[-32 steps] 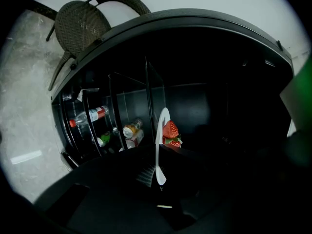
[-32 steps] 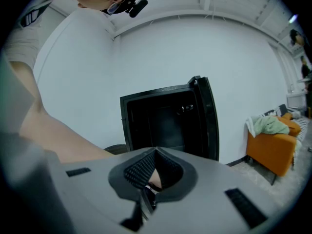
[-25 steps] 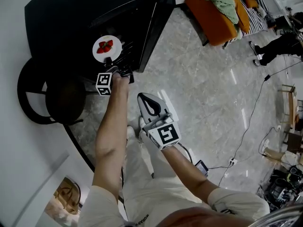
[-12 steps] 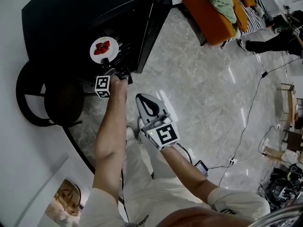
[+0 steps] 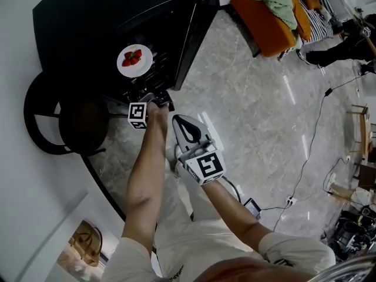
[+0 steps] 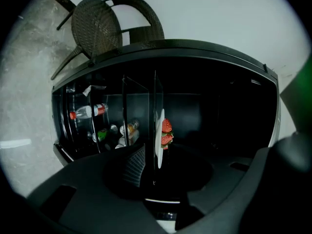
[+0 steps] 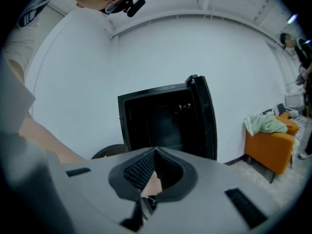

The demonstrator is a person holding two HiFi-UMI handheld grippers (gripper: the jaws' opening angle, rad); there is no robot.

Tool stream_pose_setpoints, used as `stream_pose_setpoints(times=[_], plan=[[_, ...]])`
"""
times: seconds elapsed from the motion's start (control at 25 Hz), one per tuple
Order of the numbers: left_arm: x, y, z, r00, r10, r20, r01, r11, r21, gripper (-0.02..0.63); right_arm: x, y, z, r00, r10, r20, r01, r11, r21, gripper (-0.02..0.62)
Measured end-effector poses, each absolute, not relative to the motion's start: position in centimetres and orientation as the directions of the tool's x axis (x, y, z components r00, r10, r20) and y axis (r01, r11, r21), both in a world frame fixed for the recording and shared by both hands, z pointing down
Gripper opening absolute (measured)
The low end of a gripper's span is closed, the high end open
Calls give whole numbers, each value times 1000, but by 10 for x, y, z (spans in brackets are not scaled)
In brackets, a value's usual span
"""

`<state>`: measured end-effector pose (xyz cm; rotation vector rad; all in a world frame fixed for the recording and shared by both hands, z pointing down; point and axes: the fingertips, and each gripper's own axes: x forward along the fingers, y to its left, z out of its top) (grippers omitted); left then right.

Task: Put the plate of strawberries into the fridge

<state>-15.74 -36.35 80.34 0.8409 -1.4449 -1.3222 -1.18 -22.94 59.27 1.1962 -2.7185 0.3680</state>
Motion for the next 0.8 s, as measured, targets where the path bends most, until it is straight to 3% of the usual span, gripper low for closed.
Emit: stream_pose_setpoints(times=[0.08, 0.16, 0.8], plan=[[-149, -356, 805, -256, -945, 202, 105, 181, 978, 122, -13, -229, 593, -670, -706, 230, -741, 650, -167, 12], [-142, -352, 804, -214, -958, 193, 86, 178, 980, 6, -14, -228, 594, -669, -707, 228, -742, 649, -168, 12], [-131, -318, 732, -94, -990, 102, 58, 97, 994, 0, -16, -235, 575, -651, -732, 200, -759, 630, -166, 12]])
